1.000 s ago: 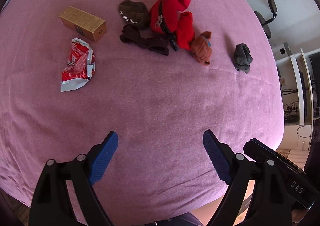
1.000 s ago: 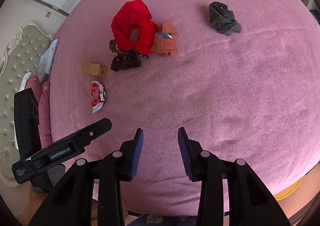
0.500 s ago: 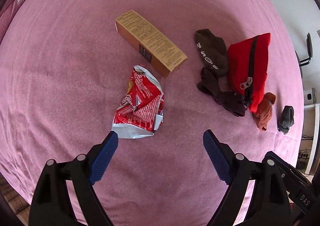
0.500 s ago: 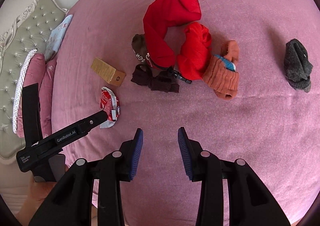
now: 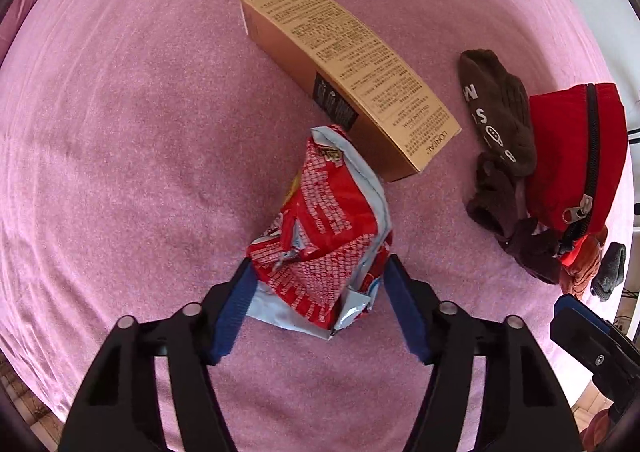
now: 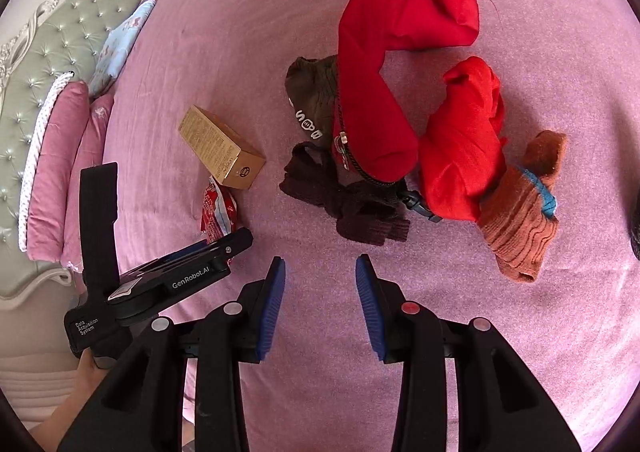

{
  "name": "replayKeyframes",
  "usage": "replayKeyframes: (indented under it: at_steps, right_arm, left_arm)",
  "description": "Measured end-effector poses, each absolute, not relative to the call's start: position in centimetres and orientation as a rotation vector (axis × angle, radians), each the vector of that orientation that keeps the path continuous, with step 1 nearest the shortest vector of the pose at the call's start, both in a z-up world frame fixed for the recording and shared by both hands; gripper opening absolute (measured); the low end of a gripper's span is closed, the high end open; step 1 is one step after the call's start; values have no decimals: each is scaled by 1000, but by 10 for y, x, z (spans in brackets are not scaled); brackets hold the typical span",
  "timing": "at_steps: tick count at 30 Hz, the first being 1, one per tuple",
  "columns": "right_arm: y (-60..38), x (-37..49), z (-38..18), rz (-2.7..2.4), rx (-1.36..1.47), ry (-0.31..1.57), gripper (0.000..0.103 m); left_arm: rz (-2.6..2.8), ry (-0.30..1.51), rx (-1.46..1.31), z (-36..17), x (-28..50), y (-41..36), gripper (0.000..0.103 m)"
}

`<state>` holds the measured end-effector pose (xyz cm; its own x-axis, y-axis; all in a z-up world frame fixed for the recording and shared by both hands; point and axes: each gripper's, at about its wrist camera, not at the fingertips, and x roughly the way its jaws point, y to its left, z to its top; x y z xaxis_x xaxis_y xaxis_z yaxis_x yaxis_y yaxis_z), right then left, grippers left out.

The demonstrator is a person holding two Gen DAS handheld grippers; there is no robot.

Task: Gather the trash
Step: 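Return to the bed and grasp the red-and-white snack bag with left tool, then grasp the tan cardboard box with right tool while left tool holds the bag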

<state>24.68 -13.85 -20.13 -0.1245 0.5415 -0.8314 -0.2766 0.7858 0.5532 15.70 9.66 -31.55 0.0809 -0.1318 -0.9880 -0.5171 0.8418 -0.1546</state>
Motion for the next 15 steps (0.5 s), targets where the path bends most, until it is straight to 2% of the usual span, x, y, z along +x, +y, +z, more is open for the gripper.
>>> replayKeyframes:
  at_steps: [6, 15]
  right_arm:
    - [-111, 249, -199, 746, 172, 1544, 37]
    - [-42, 260, -180, 862, 29, 1462, 37]
  left_arm:
    - [323, 1455, -612, -309, 149, 124, 40]
    - [400, 1363, -772, -290, 126, 186, 39]
